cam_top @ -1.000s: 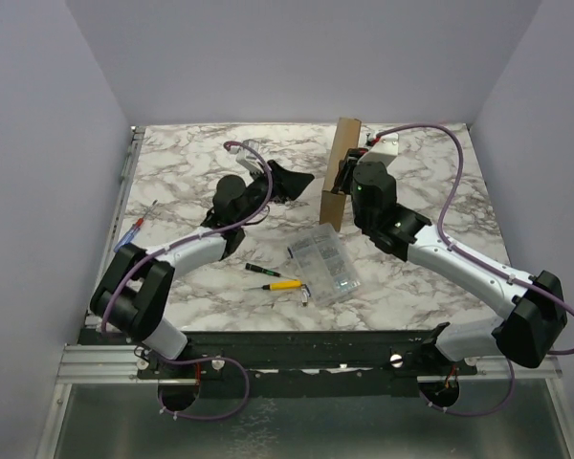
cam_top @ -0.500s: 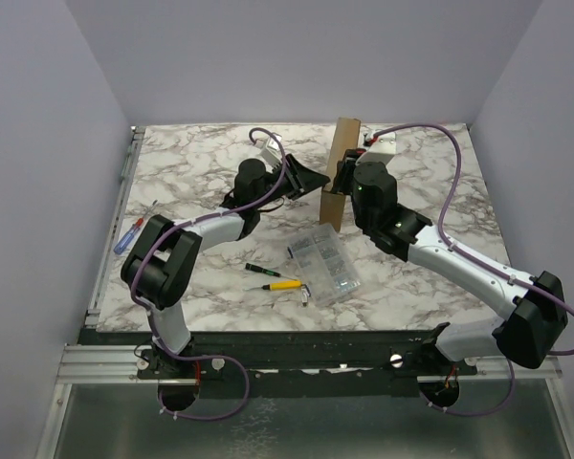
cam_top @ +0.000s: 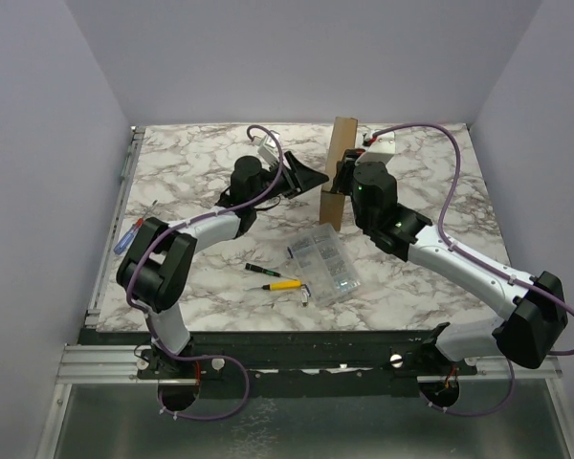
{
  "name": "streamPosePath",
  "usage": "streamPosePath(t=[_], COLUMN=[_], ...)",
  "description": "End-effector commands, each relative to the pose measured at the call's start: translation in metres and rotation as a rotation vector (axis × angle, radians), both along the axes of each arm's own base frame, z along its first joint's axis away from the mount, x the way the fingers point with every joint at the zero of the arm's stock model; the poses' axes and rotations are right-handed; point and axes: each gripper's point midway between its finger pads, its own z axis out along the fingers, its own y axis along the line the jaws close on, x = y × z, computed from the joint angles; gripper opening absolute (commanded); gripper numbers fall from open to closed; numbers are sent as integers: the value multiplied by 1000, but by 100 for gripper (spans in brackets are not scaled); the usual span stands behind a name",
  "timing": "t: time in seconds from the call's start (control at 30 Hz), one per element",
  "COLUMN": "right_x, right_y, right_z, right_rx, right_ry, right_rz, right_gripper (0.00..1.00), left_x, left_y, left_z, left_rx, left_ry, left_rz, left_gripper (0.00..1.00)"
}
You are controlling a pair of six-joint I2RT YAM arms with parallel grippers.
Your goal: Unpack the express box
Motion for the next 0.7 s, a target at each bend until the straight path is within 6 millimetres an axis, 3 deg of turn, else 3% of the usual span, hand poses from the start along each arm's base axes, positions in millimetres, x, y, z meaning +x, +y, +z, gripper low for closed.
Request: streamPosePath(t=[0.0, 0.1, 0.3, 0.67], right_x=[-3, -2, -2, -13], right_y=[2, 3, 3, 19], right_z=[8, 8, 11, 22], right_rx=[32, 37, 37, -15], right_ry=[-7, -7, -12, -71], right_rz=[19, 19, 19, -12], right_gripper=[0, 0, 0, 0], left_x=[5, 9, 8, -10], left_y=[14, 20, 14, -11], left_z=[-3, -9, -27, -38], left_rx=[49, 67, 93, 104], left_ry=[0, 11, 56, 65], left_rz=[15, 12, -16, -67], left_gripper=[49, 44, 50, 35])
